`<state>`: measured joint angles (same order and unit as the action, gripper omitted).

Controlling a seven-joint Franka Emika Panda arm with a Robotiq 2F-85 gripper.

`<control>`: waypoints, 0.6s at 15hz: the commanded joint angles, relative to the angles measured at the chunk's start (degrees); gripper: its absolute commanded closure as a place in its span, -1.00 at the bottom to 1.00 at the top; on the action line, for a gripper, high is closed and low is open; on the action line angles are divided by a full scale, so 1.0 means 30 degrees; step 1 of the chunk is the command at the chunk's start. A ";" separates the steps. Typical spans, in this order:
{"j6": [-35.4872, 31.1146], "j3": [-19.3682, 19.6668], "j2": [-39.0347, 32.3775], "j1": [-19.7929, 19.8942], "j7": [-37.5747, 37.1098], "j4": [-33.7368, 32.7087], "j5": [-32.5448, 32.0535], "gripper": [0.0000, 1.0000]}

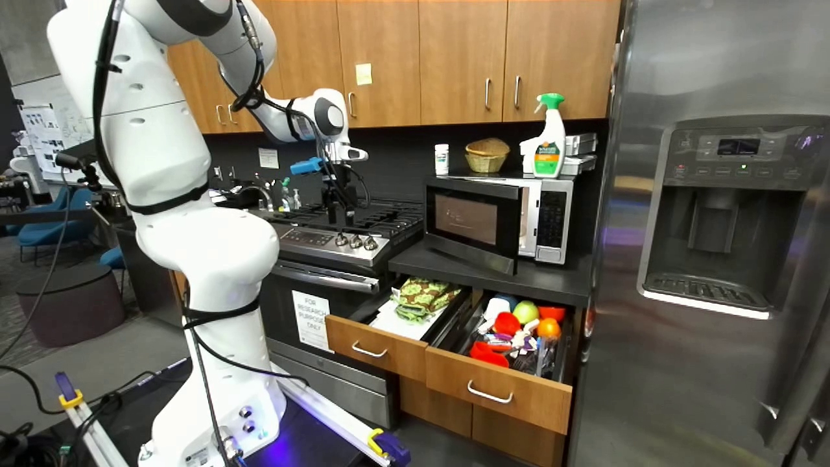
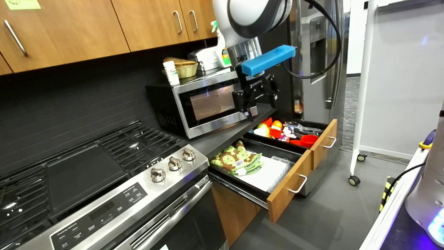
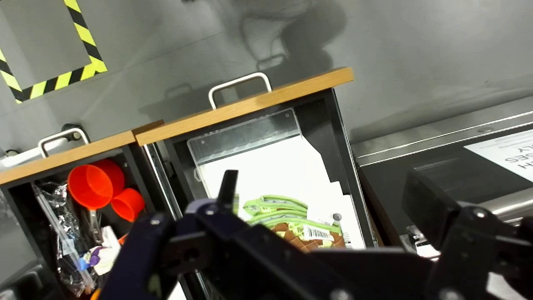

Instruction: Take the oven knits out of the drawer

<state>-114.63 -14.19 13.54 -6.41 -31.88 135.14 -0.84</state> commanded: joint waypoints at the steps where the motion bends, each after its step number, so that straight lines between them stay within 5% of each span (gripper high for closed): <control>1: 0.0468 0.0522 -0.0620 0.0066 0.1619 -0.0923 -0.0328 -1.00; 9: 0.0371 0.1008 -0.1473 0.0063 0.3203 -0.1803 -0.0716 -1.00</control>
<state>-114.34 -11.70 10.82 -6.34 -23.81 131.81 -1.37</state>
